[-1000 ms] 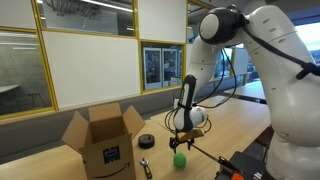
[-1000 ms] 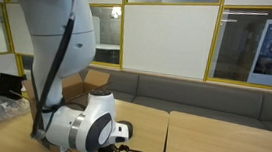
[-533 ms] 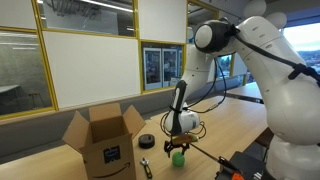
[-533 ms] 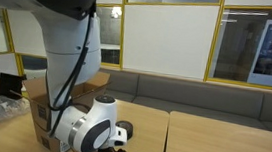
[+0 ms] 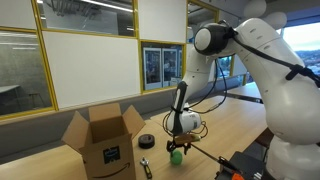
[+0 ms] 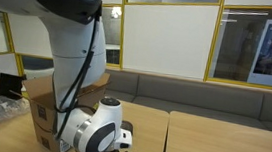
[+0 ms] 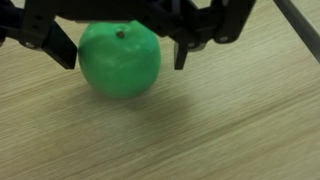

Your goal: Put the green ball, masking tape and pliers inside the brown box

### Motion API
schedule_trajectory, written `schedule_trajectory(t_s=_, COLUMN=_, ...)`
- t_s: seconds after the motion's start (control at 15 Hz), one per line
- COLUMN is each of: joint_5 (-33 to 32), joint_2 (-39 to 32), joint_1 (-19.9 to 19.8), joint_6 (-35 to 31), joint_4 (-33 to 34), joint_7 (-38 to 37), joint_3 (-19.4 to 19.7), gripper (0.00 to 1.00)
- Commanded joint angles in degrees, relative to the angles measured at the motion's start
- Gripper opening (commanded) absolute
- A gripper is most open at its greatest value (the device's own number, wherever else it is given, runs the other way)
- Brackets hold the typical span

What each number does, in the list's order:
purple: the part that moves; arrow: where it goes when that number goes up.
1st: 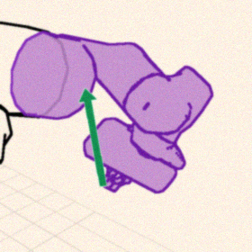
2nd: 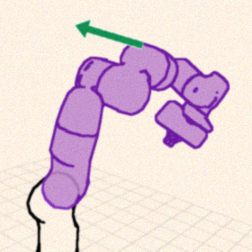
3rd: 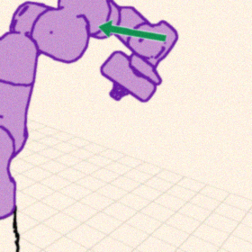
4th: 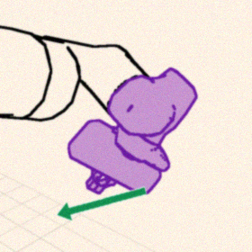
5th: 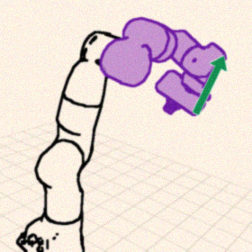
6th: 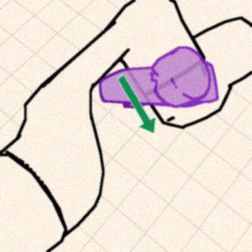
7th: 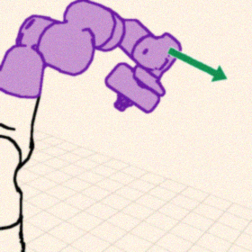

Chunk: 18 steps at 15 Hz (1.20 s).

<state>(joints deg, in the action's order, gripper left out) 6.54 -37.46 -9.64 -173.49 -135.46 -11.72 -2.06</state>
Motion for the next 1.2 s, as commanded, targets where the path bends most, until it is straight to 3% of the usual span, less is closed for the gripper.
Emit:
schedule_trajectory(t_s=0.0, joint_5=1.2, joint_2=-0.9, joint_1=0.2, joint_6=-0.1, joint_4=1.2, joint_7=2.4, joint_3=0.4, gripper=1.0)
schedule_trajectory(t_s=1.07, joint_5=0.5, joint_2=-6.8, joint_1=-0.4, joint_6=1.2, joint_4=7.1, joint_7=5.7, joint_3=0.0, gripper=1.0)
schedule_trajectory(t_s=1.13, joint_5=0.5, joint_2=-6.9, joint_1=-0.5, joint_6=1.2, joint_4=7.3, joint_7=5.9, joint_3=-0.1, gripper=0.75)
